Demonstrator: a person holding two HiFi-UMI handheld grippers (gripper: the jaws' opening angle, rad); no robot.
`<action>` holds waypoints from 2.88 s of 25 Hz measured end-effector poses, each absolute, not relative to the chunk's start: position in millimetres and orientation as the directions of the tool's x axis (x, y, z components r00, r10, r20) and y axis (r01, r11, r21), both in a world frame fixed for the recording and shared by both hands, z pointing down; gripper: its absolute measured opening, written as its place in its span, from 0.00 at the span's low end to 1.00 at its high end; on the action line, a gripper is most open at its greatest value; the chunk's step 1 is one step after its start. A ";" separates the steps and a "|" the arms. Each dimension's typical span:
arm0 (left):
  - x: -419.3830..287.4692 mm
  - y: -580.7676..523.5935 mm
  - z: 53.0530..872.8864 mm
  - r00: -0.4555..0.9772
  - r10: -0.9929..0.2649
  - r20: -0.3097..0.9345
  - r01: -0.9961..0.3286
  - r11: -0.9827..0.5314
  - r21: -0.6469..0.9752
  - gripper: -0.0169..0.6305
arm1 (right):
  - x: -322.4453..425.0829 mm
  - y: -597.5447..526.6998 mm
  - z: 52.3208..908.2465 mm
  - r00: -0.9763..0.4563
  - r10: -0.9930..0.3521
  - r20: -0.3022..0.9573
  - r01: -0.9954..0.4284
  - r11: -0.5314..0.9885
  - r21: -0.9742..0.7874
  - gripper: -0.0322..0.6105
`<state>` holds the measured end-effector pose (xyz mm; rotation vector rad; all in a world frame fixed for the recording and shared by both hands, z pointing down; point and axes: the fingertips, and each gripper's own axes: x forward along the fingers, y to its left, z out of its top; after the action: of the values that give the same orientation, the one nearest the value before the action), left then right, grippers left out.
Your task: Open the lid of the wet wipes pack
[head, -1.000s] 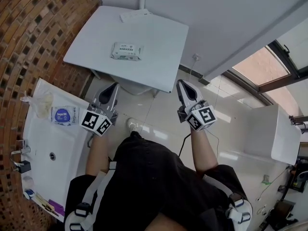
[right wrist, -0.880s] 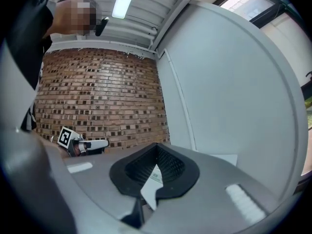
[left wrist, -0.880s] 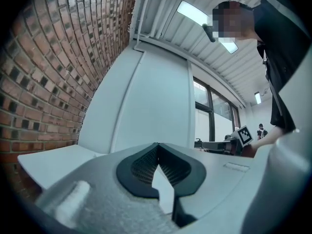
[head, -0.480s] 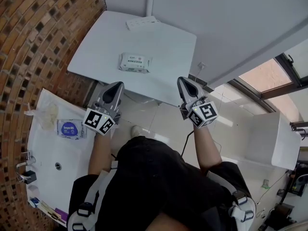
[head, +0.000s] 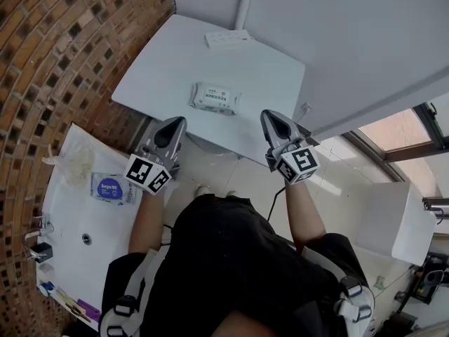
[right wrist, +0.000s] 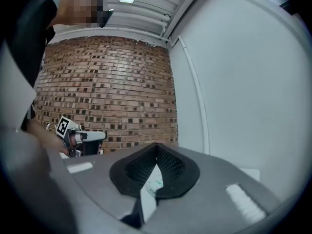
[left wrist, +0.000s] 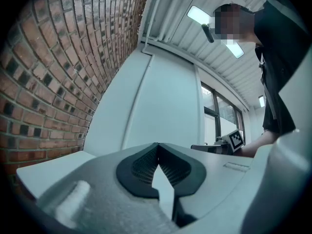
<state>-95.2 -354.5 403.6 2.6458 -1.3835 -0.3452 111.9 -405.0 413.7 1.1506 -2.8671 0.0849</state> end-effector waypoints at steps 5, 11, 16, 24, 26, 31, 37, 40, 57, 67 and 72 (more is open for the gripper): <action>-100.9 -368.7 408.4 0.528 -0.840 -0.124 -0.808 -0.542 0.231 0.02 | 110.0 -420.4 416.5 -0.734 -0.675 0.076 -0.678 0.734 -0.028 0.06; -92.3 -399.6 410.2 0.508 -0.856 -0.096 -0.829 -0.516 0.216 0.02 | 116.9 -463.5 420.5 -0.744 -0.663 0.079 -0.666 0.746 -0.009 0.06; -92.1 -428.4 396.0 0.481 -0.871 -0.100 -0.853 -0.491 0.178 0.02 | 110.9 -501.5 416.3 -0.777 -0.626 0.062 -0.627 0.779 0.001 0.06; -92.0 -447.4 401.8 0.448 -0.892 -0.065 -0.877 -0.452 0.164 0.02 | 103.4 -521.2 421.9 -0.821 -0.567 0.066 -0.563 0.824 0.070 0.06; -92.7 -451.4 407.2 0.443 -0.895 -0.058 -0.881 -0.446 0.160 0.02 | 104.4 -526.6 428.0 -0.824 -0.561 0.078 -0.558 0.828 0.059 0.06; -92.6 -460.3 428.4 0.418 -0.908 -0.024 -0.890 -0.415 0.189 0.02 | 106.1 -533.5 443.7 -0.830 -0.547 0.108 -0.547 0.837 0.028 0.06; -80.0 -458.4 468.9 0.435 -0.899 0.052 -0.885 -0.416 0.209 0.02 | 100.0 -531.5 479.8 -0.841 -0.515 0.167 -0.525 0.851 -0.014 0.06; -78.0 -453.8 484.9 0.440 -0.894 0.085 -0.884 -0.414 0.218 0.02 | 93.8 -524.6 496.1 -0.844 -0.499 0.199 -0.517 0.854 -0.051 0.06; -82.4 -467.6 508.0 0.459 -0.870 0.182 -0.885 -0.428 0.184 0.02 | 38.7 -513.8 572.5 -0.872 -0.274 0.405 -0.316 0.948 -0.039 0.65; -82.8 -472.9 546.0 0.507 -0.800 0.320 -0.862 -0.473 0.183 0.03 | 15.6 -513.6 651.4 -0.799 -0.123 0.588 -0.198 0.978 -0.065 0.92; -74.0 -485.1 571.1 0.553 -0.728 0.405 -0.823 -0.552 0.132 0.10 | 9.9 -518.3 671.3 -0.767 -0.129 0.629 -0.189 0.982 -0.029 0.92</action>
<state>-74.0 -485.1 571.1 2.4845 -1.2809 0.4395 9.9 -518.3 671.3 0.2216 -2.4543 0.1183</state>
